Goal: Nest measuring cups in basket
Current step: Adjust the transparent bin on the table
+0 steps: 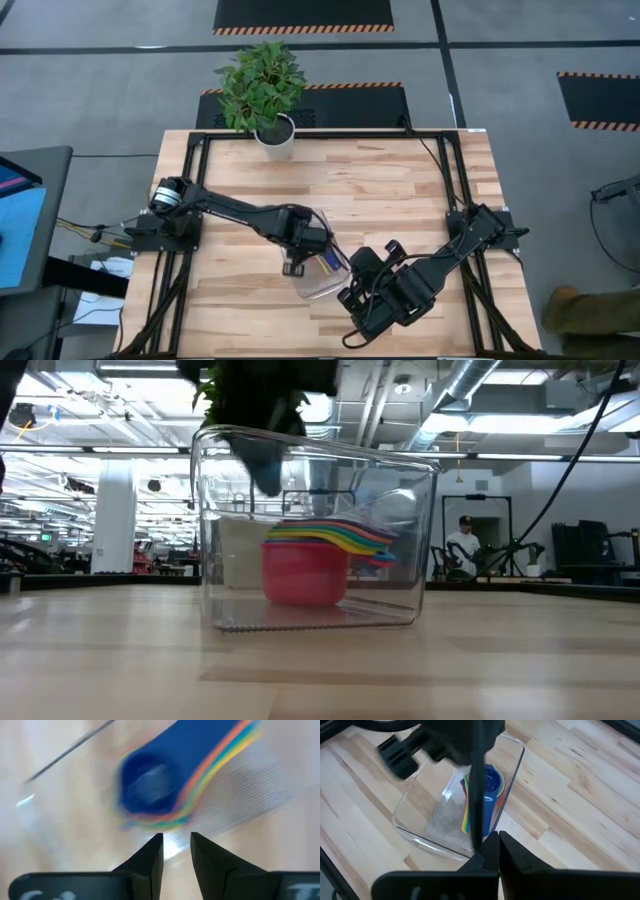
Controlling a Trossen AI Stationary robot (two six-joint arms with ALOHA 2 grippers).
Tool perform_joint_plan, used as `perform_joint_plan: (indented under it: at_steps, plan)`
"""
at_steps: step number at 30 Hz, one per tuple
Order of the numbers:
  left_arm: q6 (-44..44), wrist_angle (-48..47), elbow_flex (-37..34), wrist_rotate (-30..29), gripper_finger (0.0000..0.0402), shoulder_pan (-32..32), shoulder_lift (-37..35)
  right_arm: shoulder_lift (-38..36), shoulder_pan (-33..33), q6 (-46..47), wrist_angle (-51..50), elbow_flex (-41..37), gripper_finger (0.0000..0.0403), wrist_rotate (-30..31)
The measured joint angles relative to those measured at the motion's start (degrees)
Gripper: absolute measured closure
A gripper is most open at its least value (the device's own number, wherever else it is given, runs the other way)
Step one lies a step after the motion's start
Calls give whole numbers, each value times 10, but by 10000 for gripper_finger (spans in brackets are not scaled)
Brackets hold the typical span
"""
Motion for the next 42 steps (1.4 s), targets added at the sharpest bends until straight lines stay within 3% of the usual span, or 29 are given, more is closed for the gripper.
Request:
perform_joint_plan:
  at_steps: [4, 8, 13, 23, 32, 42]
  plan:
    - [50, -54, -4, -76, 316, 16, 0, 0, 3, -2, 0, 0, 394, 2]
    - [77, -64, -35, -65, 316, 35, 2, 0, 7, -2, 0, 0, 388, 2]
    - [42, -104, -58, -28, 316, 47, 2, 0, 10, -2, 0, 0, 372, 2]
    - [-111, -140, -61, 103, 316, 28, 2, 0, 10, -44, 0, 0, 394, 3]
    - [-244, -163, -61, 221, 315, -36, 2, 0, 12, -75, 0, 0, 370, 3]
    - [-433, -138, -61, 272, 315, -115, 2, 0, 18, -123, 0, 0, 391, 3]
